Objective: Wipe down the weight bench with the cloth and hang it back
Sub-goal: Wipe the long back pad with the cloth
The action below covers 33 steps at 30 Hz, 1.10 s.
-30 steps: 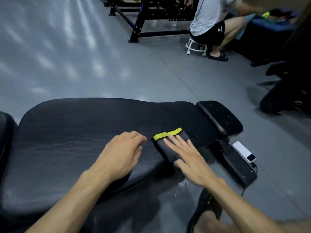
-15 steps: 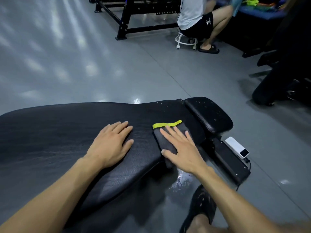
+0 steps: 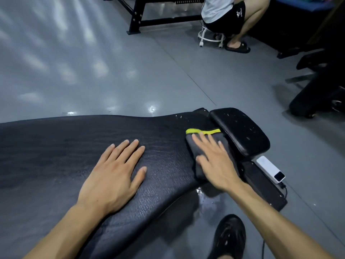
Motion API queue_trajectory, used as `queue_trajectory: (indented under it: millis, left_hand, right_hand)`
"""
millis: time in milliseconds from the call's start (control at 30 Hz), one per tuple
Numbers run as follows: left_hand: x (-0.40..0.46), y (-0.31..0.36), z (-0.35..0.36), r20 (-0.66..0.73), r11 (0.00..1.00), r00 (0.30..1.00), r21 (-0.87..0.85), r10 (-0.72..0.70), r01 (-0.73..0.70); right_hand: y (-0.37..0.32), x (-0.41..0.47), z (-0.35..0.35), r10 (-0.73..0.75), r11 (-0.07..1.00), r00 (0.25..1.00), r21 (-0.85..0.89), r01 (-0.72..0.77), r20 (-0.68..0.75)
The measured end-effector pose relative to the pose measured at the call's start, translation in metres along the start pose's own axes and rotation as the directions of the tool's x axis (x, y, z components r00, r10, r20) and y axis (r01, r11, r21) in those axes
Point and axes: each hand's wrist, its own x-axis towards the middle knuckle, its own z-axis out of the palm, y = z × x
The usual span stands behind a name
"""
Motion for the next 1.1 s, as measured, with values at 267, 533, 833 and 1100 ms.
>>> queue_trajectory:
  millis: [267, 533, 833, 1100]
  left_hand:
    - [0.001, 0.002, -0.001, -0.002, 0.999, 1.000, 0.038, -0.002, 0.002]
    - [0.000, 0.004, -0.004, -0.009, 1.000, 1.000, 0.025, -0.011, 0.011]
    - [-0.001, 0.004, -0.001, -0.051, 0.999, 0.998, 0.017, -0.027, 0.028]
    - [-0.006, 0.006, -0.003, -0.122, 0.997, 0.990, -0.015, -0.076, 0.075]
  right_hand:
    - [0.012, 0.127, -0.018, 0.360, 0.933, 0.932, 0.006, -0.360, -0.049]
    - [-0.054, 0.082, 0.014, -0.384, 0.922, 0.906, 0.026, 0.385, 0.177]
    - [-0.072, 0.157, 0.009, -0.051, 0.999, 0.991, 0.002, 0.051, 0.127]
    - [-0.046, 0.105, -0.017, -0.459, 0.888, 0.825, 0.199, 0.414, 0.331]
